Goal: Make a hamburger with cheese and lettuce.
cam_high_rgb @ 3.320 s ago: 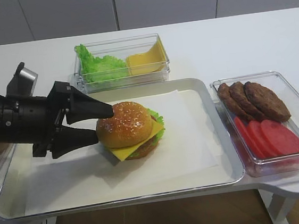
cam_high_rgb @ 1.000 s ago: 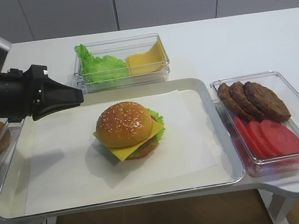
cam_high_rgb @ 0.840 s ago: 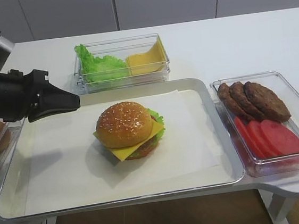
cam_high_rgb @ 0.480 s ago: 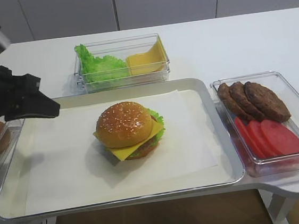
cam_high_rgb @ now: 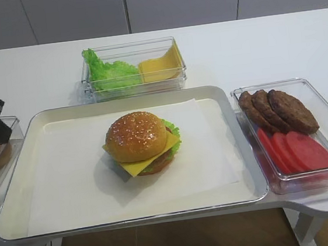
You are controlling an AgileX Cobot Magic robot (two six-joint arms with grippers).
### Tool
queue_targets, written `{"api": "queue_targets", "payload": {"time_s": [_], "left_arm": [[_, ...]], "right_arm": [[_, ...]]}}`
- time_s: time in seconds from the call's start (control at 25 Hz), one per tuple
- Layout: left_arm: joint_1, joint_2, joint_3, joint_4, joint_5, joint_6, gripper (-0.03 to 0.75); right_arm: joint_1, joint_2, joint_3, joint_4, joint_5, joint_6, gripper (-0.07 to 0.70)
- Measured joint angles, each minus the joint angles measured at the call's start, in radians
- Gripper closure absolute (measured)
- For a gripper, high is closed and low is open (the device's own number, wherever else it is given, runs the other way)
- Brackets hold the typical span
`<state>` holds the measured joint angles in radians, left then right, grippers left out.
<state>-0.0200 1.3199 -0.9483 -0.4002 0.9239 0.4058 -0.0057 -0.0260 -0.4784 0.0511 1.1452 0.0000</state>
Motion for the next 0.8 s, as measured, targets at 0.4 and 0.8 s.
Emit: {"api": "queue_targets", "payload": {"time_s": [0.4, 0.8], "left_arm": [[0.000, -0.170, 0.000, 0.318, 0.182, -0.226, 0.701], [0.001, -0.408, 0.000, 0.390, 0.292, -0.304, 0.627]], "right_arm": [[0.000, 0.000, 0.000, 0.000, 0.000, 0.000, 0.120], [0.000, 0.000, 0.000, 0.000, 0.000, 0.000, 0.120]]}}
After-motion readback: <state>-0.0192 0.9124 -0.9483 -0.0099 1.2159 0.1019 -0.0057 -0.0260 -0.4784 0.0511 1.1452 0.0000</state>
